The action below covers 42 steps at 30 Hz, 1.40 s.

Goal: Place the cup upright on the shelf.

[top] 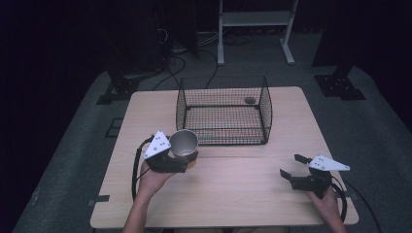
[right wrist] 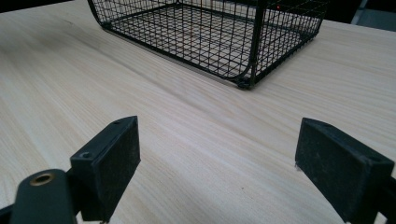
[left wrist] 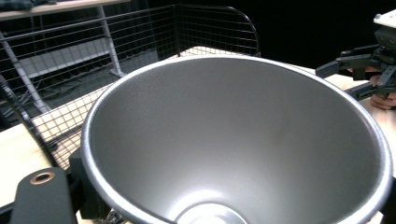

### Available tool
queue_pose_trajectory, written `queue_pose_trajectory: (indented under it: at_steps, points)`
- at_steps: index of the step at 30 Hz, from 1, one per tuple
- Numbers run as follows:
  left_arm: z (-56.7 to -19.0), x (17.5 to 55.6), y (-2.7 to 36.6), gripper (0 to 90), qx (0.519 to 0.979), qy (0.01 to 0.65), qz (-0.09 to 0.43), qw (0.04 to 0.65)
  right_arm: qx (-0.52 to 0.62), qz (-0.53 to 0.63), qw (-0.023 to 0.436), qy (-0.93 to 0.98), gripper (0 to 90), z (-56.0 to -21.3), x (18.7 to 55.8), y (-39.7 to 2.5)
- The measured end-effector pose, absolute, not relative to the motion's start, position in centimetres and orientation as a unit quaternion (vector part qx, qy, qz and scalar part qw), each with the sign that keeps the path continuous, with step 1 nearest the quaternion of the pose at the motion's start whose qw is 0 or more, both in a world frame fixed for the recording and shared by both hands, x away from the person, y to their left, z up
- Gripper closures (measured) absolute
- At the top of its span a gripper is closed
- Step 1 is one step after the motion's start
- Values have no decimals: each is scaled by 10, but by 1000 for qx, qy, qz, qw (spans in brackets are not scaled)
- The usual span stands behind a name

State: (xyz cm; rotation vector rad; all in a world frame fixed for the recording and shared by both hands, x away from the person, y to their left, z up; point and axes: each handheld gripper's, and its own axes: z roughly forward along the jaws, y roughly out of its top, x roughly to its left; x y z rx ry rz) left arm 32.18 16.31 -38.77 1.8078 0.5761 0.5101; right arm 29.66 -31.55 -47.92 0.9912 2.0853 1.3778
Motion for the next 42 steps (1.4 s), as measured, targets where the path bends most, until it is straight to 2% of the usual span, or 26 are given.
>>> queue_pose_trajectory:
  at_steps: [15, 24, 42]
  points:
    - [-366, 339, 137, 136, 777, 214, 178, 565, 359, 500, 224, 755, 130, -479, 297, -316]
    - [-352, 364, 125, 136, 772, 211, 148, 581, 359, 501, 224, 755, 130, -479, 296, -316]
    - [-322, 404, 101, 136, 786, 198, 117, 574, 357, 502, 225, 754, 130, -479, 296, -316]
